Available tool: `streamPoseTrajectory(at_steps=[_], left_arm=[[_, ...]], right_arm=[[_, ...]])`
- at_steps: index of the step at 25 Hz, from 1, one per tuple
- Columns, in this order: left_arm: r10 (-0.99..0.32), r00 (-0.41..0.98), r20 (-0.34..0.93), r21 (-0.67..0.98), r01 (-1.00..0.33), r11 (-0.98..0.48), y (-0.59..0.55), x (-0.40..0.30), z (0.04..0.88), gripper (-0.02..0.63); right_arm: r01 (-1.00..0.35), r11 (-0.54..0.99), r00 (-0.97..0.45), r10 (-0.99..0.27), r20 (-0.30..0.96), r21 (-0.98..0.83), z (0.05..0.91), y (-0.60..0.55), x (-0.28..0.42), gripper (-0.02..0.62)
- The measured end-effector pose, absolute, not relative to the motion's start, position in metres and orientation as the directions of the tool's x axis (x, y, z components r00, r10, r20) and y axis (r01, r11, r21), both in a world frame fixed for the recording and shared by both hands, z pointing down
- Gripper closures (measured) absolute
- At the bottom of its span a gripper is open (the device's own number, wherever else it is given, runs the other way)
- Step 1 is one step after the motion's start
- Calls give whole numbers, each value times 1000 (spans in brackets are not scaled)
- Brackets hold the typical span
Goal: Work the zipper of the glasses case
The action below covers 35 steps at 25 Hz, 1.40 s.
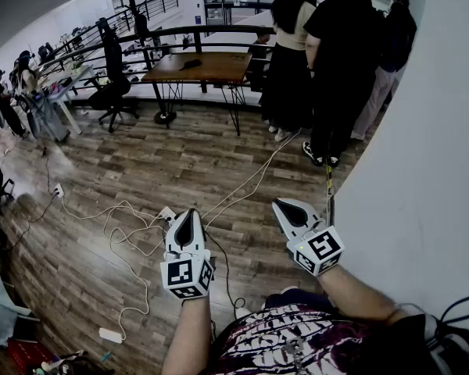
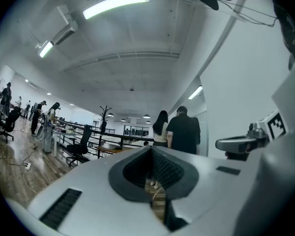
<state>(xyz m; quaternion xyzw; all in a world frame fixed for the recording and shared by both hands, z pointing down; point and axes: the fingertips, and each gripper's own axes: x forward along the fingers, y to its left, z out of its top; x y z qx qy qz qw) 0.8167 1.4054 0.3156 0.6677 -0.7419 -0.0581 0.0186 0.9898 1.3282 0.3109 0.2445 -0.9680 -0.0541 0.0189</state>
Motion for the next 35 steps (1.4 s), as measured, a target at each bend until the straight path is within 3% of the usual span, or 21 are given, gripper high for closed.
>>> streamPoseTrajectory(at_steps=[14,24,35], left_arm=[[-1000,-12,8,164,-986,14,1363,861,349,601],[-996,-53,75,110,-992,61,1253,853,360,601],[-977,-197,83,104,-973,205,1174,863,341,601]], right_arm=[[-480,877,-871,-481,99,28,342,1308,1027,597],[-323,944,-887,-324,329,61,389,1196,1045,597],[-264,961,-947,-275,165,87,359,1083,1020,597]])
